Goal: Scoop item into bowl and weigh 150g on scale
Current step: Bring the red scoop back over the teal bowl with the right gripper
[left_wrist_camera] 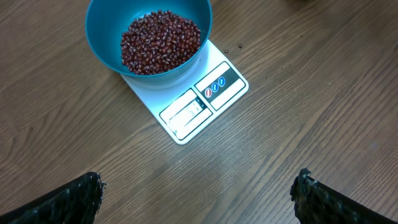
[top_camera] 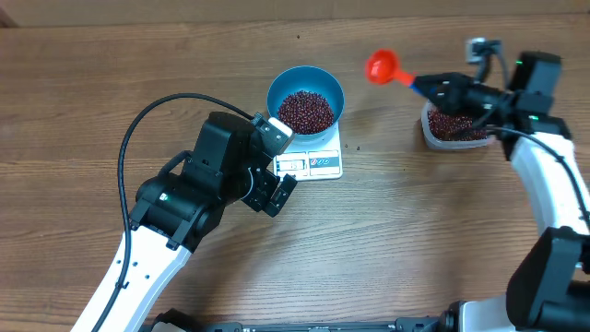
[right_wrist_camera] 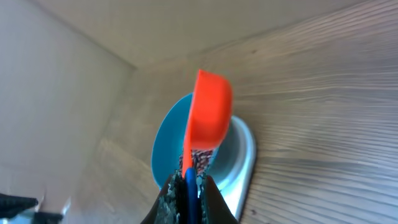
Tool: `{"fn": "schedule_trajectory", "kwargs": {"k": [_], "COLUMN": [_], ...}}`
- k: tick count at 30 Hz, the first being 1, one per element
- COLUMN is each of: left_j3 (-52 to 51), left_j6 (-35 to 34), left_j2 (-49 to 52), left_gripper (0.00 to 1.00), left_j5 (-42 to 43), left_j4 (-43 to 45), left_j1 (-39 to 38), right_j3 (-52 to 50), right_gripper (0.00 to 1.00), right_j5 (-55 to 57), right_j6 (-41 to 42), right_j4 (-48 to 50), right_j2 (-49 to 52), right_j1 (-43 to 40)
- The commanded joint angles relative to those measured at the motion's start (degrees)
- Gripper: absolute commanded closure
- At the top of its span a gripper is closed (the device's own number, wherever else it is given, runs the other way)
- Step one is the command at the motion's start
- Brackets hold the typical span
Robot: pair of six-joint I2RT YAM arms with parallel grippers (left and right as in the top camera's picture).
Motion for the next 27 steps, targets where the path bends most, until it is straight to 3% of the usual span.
{"fn": "schedule_trajectory", "kwargs": {"k": [1,11,15,27], "left_j3": [0.0,0.0,0.0,0.0], "left_j6": [1.1,1.1,1.1,1.1], "left_j2": [0.1,0.1,0.1,0.1], "left_gripper": [0.00,0.00,0.00,0.00], "left_j5": [0.0,0.0,0.0,0.0], "left_j4": [-0.1,-0.1,-0.1,-0.1], "left_j1": [0.2,0.2,0.2,0.2], "right_j3": [0.5,0.5,0.5,0.5], "right_gripper": [0.96,0.96,0.96,0.96], "right_j5": [6.8,28.5,36.5,47.0], "right_j6": [-0.6,-0.7,-7.4,-18.1], "right_j4": [0.9,1.7,1.7,1.6], "right_j2": [0.2,0.2,0.3,6.5], "right_j1": [6.6,22.3,27.5,32.0]}}
